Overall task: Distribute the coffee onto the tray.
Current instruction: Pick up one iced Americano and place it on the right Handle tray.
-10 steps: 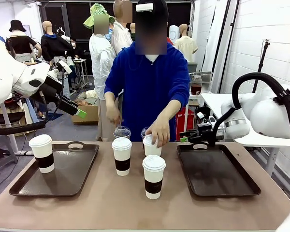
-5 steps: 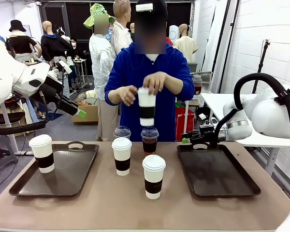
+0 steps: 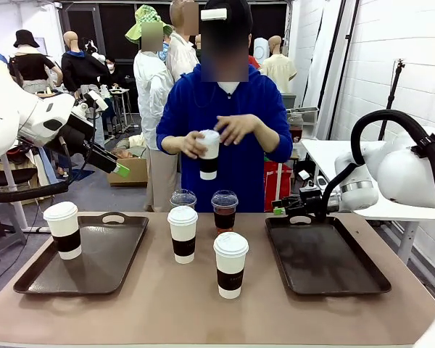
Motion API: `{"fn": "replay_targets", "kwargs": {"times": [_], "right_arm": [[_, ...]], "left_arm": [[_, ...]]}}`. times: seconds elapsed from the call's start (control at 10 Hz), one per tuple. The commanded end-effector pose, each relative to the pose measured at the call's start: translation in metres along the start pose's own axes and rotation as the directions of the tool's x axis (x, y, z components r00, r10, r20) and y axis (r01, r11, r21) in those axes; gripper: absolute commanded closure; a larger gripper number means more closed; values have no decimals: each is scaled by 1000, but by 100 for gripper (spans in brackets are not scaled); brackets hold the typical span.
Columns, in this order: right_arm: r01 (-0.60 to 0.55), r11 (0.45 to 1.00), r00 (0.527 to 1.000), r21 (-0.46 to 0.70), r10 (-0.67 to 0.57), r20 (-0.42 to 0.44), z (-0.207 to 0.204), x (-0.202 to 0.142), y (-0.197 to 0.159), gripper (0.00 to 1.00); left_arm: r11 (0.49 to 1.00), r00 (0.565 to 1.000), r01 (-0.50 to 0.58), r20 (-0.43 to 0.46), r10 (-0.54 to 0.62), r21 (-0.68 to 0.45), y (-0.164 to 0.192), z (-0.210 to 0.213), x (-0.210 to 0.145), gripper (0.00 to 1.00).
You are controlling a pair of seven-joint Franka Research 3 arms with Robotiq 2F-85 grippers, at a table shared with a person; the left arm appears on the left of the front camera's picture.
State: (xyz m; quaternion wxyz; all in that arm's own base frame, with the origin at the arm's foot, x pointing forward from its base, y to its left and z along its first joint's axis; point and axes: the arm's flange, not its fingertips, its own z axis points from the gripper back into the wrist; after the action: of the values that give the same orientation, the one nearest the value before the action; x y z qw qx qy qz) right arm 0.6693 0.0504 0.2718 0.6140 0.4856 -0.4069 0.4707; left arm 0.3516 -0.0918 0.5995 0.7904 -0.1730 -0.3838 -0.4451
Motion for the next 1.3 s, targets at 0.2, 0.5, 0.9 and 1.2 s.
{"fn": "replay_targets", "kwargs": {"times": [0.2,0.5,0.9,1.2], "right_arm": [[-2,1000,1000,-3,2,-1,-1,1,0,0],[-2,1000,1000,-3,2,-1,-1,1,0,0],[-2,1000,1000,-3,2,-1,-1,1,0,0],[-17,1000,999,-23,18,47,-14,-4,-1,0]], "left_arm": [[1000,1000,-1,2,1,-8,1,0,-1,0],[1000,1000,-1,2,1,-8,1,0,-1,0],[1000,1000,-1,2,1,-8,1,0,-1,0],[1000,1000,-1,2,1,-8,1,0,-1,0]]}}
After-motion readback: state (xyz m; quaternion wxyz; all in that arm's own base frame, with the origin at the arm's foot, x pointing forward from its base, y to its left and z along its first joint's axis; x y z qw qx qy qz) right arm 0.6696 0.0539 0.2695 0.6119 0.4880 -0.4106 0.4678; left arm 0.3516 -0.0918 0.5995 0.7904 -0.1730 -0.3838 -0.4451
